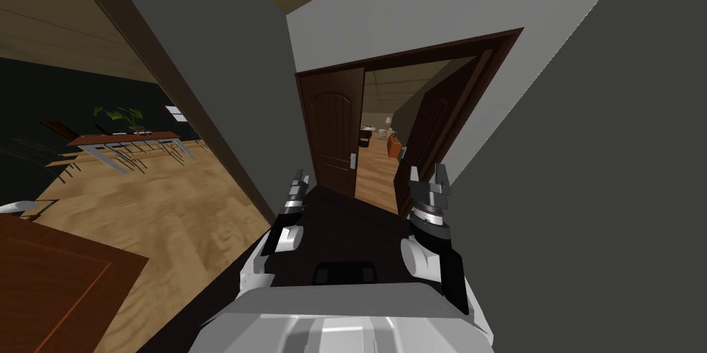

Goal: Push the door open

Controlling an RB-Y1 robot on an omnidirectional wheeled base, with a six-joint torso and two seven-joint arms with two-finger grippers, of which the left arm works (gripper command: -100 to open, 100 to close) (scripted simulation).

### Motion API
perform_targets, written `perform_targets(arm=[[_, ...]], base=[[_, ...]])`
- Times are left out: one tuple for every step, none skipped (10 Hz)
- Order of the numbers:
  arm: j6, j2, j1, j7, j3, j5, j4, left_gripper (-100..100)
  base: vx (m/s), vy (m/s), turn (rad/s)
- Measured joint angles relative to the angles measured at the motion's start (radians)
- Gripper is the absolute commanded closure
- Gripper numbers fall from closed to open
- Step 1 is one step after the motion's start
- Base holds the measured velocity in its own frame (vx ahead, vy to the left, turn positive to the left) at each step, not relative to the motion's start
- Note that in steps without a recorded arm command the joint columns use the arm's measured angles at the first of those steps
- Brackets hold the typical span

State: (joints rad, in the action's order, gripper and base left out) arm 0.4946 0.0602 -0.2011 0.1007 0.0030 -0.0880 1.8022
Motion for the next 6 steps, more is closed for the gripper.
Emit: perform_targets(arm=[[-0.001,0.001,0.013,-0.001,0.001,0.000,-0.017,-100],[-0.004,0.005,0.025,-0.005,0.000,-0.001,-0.038,-100],[-0.001,0.006,0.047,-0.008,-0.003,0.000,-0.072,-100],[0.000,0.009,0.072,-0.012,-0.003,-0.001,-0.107,-100],[-0.001,0.009,0.092,-0.015,-0.007,0.000,-0.139,-100],[-0.001,0.010,0.096,-0.018,-0.010,0.000,-0.157,-100]], base=[[0.050,-0.003,-0.035],[0.082,0.002,-0.063],[0.082,0.019,-0.056],[0.093,0.007,-0.058],[0.070,-0.005,-0.016],[0.063,0.009,-0.030]])
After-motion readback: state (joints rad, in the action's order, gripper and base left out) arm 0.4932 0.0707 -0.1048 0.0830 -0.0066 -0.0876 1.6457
